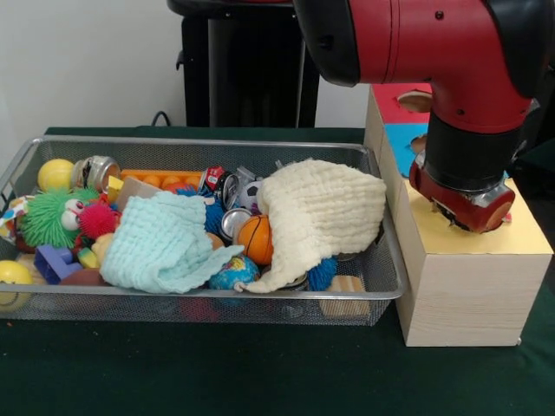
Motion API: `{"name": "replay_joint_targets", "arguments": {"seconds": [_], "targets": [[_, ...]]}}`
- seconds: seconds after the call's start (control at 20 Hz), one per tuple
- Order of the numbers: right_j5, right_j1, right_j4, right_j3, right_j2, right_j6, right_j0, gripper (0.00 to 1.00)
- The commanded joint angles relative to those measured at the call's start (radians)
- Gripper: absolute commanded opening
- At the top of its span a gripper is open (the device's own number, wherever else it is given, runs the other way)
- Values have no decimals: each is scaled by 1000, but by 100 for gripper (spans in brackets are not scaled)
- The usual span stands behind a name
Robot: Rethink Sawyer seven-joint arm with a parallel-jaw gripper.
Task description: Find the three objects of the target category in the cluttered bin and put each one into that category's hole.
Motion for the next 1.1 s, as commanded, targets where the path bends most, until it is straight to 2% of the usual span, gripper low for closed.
{"name": "replay_joint_targets", "arguments": {"seconds": [0.05,0.35,0.6,1.1], "targets": [[-31,-23,-140,26,-18,-199,-148,0],[-35,-44,-97,60,5,-71,-95,0],[22,-40,-73,6,3,-16,-47,0],[101,-16,-37,-110,-50,140,81,0]]}}
